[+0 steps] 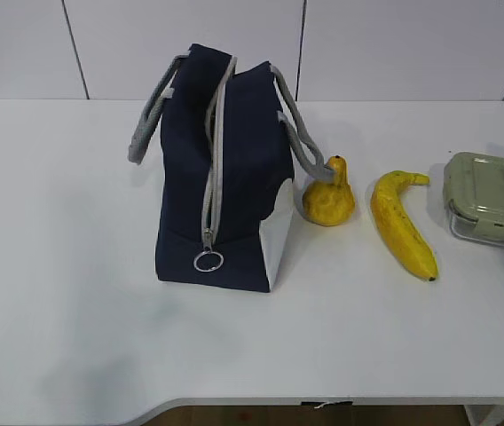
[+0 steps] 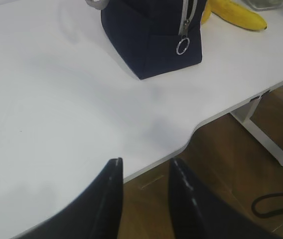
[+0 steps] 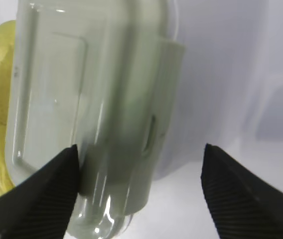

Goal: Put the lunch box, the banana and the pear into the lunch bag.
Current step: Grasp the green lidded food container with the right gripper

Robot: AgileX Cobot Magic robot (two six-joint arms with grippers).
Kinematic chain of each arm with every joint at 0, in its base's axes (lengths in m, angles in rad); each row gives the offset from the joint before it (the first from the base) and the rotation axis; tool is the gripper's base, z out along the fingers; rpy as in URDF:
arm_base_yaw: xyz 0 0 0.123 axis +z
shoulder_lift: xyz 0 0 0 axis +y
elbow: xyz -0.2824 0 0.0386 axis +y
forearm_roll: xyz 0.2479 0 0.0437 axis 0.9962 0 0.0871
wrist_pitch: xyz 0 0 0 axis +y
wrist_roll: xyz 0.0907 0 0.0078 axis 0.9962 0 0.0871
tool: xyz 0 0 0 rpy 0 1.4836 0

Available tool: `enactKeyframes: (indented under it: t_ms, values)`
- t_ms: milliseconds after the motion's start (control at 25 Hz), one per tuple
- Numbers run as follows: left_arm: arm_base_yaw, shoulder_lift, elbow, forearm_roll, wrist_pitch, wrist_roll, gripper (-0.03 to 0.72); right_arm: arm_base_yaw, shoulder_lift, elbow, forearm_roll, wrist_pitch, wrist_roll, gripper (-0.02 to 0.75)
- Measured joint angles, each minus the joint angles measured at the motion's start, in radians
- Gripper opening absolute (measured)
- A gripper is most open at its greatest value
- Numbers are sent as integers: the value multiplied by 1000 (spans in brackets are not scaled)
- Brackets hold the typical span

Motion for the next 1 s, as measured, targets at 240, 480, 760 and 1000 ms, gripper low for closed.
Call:
enactKeyframes:
  t_ms: [240, 480, 760, 1000]
  values:
    - [0, 0, 0, 0, 0, 0, 241, 0, 38, -47, 21, 44, -4, 593]
    - [0, 0, 0, 0, 0, 0, 241, 0, 43, -49, 32, 48, -6, 586]
    - [0, 0, 0, 0, 0, 0, 241, -2, 43, -49, 63, 65, -6, 575]
    - [0, 0, 0, 0, 0, 0, 241, -7, 43, -49, 100, 71, -14, 571]
